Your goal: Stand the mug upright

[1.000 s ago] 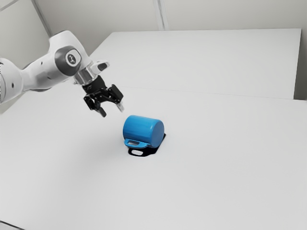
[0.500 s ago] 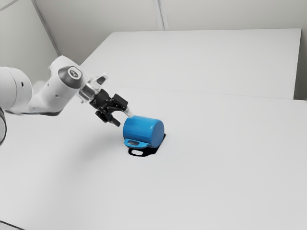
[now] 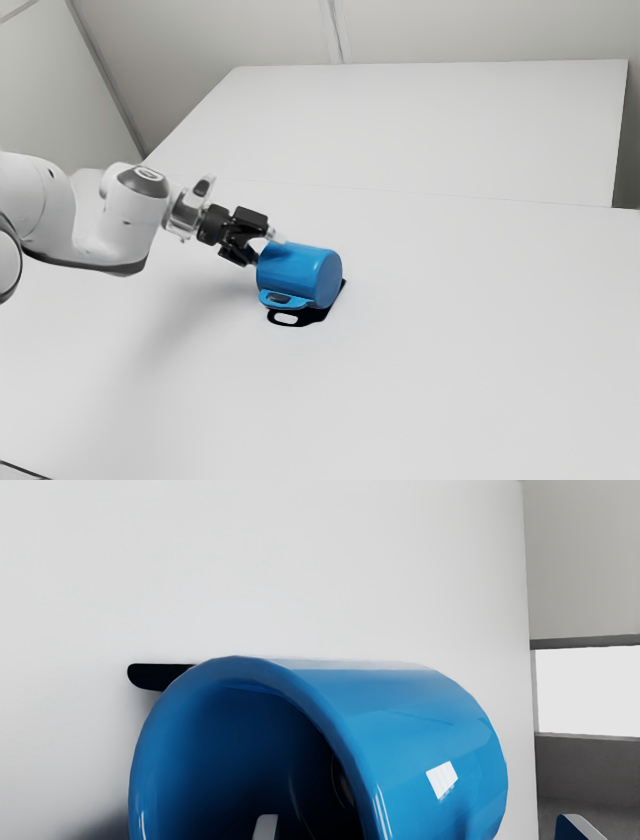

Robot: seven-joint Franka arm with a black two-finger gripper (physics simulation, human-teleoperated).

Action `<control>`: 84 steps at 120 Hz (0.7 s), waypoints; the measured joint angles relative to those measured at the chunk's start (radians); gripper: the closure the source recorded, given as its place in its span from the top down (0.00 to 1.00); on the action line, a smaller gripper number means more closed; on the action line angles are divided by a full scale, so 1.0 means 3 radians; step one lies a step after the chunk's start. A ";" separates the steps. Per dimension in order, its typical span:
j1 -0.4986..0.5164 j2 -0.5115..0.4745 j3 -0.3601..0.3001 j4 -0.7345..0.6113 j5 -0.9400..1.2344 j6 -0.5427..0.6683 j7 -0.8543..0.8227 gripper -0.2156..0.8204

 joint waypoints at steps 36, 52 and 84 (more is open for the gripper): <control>0.0045 0.0111 -0.0015 -0.0001 -0.0407 -0.0294 0.0554 0.75; 0.0045 0.0119 -0.0047 0.0002 -0.0502 -0.0368 0.0729 0.52; 0.0054 0.0089 -0.0086 0.0004 -0.0565 -0.0417 0.0980 0.14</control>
